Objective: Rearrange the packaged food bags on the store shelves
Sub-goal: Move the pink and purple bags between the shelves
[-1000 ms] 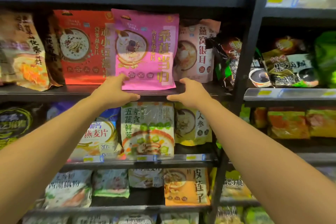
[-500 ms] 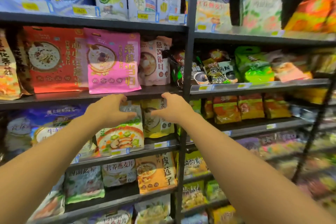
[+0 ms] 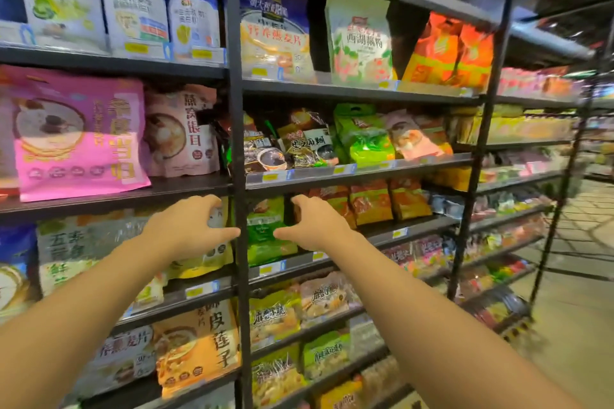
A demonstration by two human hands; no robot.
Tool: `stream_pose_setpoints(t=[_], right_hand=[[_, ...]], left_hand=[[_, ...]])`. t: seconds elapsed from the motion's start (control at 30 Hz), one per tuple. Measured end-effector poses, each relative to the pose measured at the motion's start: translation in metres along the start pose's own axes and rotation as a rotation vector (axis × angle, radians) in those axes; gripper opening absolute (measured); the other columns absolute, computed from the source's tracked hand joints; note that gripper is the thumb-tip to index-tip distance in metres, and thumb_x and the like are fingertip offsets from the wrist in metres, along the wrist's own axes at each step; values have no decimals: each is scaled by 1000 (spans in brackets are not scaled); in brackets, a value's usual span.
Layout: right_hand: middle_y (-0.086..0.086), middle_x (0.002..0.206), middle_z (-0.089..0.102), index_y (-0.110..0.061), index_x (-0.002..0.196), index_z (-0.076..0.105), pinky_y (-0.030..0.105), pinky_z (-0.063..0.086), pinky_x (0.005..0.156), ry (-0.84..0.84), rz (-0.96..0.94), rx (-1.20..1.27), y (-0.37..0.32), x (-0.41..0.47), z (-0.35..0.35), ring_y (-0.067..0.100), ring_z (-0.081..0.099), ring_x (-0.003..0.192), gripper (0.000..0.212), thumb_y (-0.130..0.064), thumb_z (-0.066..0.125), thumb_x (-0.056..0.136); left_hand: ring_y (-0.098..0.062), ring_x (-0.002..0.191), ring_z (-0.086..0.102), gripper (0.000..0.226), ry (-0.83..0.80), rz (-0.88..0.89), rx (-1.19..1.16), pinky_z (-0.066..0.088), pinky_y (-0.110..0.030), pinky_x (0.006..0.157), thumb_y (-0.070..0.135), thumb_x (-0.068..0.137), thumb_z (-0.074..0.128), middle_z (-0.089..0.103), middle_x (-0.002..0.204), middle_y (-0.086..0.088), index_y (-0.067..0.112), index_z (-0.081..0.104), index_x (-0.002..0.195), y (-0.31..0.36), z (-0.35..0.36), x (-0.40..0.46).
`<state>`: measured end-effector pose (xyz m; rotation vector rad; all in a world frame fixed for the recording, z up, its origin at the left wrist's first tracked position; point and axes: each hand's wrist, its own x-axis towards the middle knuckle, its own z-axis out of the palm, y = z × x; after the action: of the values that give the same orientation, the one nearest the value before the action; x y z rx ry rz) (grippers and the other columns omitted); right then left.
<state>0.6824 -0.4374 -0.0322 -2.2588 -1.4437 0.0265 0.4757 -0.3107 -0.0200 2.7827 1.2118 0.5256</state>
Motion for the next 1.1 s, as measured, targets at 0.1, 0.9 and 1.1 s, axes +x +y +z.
stream_pose_setpoints(t=[0.1,0.9,1.1], right_hand=[[10,159,43,-20,163,29,48,49,108,5,30,-21,44,-4,-17,32,47,142,93,-58,72,90],[8,155,48,-21,162,32,49,49,110,173,226,-81,284,101,-121,31,50,139,96,-59,76,86],[10,155,48,-18,161,30,50,51,109,237,299,-111,334,150,-133,31,50,139,97,-61,74,86]], left_hand=[[-21,135,52,83,3,31,-18,48,-44,103,77,84,59,51,150,7,33,41,152,45,16,12],[-17,142,46,89,8,336,-101,48,-46,107,79,81,59,43,159,8,32,38,154,259,101,230],[-21,133,54,90,37,408,9,50,-44,99,81,81,56,51,150,6,31,39,153,304,120,305]])
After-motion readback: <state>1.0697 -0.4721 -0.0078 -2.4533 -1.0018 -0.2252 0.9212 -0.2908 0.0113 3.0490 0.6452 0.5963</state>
